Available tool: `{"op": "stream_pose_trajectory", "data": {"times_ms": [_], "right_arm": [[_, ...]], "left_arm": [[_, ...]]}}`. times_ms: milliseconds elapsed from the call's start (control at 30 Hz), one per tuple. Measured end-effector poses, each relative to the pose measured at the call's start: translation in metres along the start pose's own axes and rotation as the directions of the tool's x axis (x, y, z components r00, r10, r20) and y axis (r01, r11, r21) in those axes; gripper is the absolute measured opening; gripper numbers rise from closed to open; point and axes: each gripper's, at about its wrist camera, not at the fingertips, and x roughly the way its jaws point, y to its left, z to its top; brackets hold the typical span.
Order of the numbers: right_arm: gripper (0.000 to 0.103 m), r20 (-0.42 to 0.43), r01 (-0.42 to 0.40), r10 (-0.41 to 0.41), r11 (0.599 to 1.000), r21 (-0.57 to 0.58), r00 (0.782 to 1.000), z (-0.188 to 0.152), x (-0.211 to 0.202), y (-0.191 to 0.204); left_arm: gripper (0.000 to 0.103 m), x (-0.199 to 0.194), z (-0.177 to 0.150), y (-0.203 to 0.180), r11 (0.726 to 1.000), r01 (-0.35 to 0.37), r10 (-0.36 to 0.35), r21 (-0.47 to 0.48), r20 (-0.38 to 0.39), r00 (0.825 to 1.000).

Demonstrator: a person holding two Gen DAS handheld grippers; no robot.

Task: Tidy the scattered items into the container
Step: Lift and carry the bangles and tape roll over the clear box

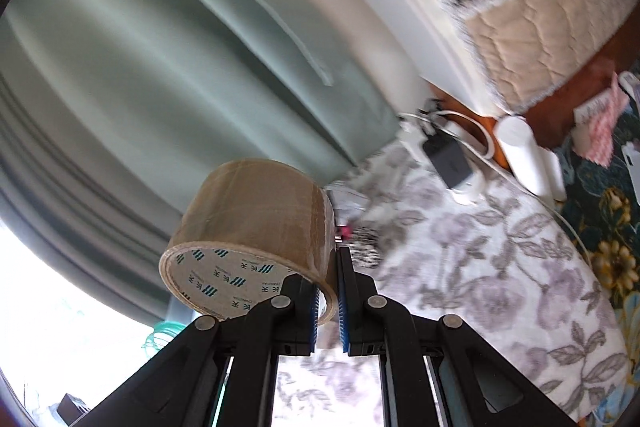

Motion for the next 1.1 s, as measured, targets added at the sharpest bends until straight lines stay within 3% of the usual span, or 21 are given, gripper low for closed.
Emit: {"op": "stream_pose_trajectory", "data": {"times_ms": [167, 533, 767, 1100], "right_arm": [[0.009, 0.006, -0.074, 0.074, 0.995, -0.061, 0.997, -0.001, -0.009, 0.045], [0.009, -0.064, -0.22, 0.212, 0.958, -0.185, 0.975, -0.019, 0.0, 0.138], [0.009, -0.129, -0.272, 0.247, 0.93, -0.245, 0.96, -0.035, 0.021, 0.181], [0.009, -0.226, -0.276, 0.214, 0.914, -0.296, 0.95, -0.064, 0.071, 0.22]], "left_arm": [[0.059, -0.024, 0.026, 0.022, 0.999, -0.034, 0.037, -0.027, 0.098, 0.995], [0.059, -0.05, 0.07, 0.07, 0.993, -0.082, 0.1, -0.087, 0.218, 0.971], [0.059, -0.04, 0.087, 0.096, 0.988, -0.093, 0.117, -0.12, 0.215, 0.97], [0.059, -0.002, 0.101, 0.128, 0.981, -0.111, 0.138, -0.156, 0.173, 0.975]]}}
